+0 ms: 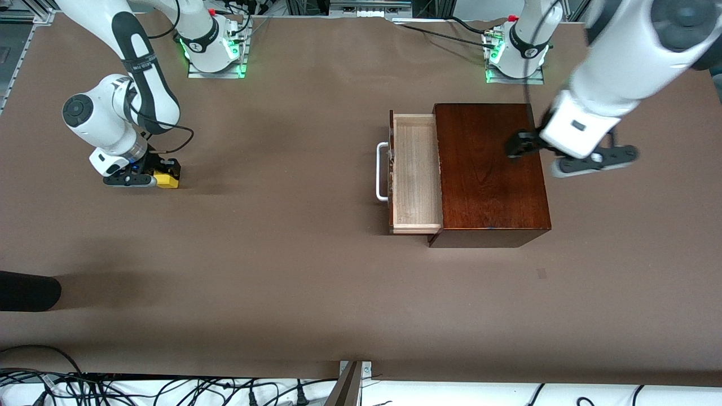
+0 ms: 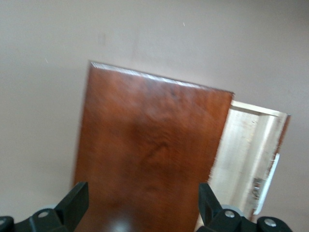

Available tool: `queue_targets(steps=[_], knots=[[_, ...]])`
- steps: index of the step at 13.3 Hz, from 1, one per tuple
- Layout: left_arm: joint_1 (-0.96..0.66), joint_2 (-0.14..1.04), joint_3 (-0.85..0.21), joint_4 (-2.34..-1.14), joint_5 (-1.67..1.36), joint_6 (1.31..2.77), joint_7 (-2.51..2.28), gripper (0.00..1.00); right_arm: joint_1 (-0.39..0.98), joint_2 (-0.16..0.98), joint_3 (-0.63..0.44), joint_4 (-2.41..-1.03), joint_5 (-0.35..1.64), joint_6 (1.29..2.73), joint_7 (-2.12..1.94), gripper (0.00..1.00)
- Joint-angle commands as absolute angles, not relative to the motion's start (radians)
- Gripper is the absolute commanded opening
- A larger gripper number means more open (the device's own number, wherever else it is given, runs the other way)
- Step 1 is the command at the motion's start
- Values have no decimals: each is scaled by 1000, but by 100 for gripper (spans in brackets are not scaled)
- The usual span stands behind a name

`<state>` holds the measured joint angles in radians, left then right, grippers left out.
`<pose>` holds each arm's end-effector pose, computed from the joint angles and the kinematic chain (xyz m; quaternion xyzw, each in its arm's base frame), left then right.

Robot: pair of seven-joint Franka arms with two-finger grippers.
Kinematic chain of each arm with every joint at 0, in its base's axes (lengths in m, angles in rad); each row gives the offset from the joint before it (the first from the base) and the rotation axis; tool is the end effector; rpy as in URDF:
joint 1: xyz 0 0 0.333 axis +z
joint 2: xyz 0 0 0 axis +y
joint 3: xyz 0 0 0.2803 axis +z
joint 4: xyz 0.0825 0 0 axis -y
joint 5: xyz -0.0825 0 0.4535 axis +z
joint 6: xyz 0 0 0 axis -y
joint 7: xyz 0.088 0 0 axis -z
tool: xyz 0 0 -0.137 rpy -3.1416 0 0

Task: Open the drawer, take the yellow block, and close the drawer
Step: 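Reach the left gripper to the drawer front while the right gripper holds the cube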

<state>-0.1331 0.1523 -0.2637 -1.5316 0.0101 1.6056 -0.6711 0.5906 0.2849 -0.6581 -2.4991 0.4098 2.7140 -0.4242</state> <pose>0.6125 -0.2465 0.4881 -0.9898 -0.1370 0.0390 0.0059 0.4832 -0.0780 0.0723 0.9999 0.0016 0.0091 0.0038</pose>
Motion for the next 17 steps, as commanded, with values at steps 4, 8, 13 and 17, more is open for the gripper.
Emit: queue_targets(steps=[4,8,13,17], knots=[[-365,285,-255,-1479,-2,1575,-1133,100,591,316,-653,-2496,472,2738,-457,0],[-466,392,-255,-1451,-2,1588,-1395,100,591,330,-652,-2494,492,2749,-457,0],[-587,550,-244,-1359,12,1640,-1685,100,592,337,-647,-2491,517,2749,-451,100],[-617,632,-241,-1309,37,1693,-1827,100,614,282,-650,-2482,523,2688,-451,100]])
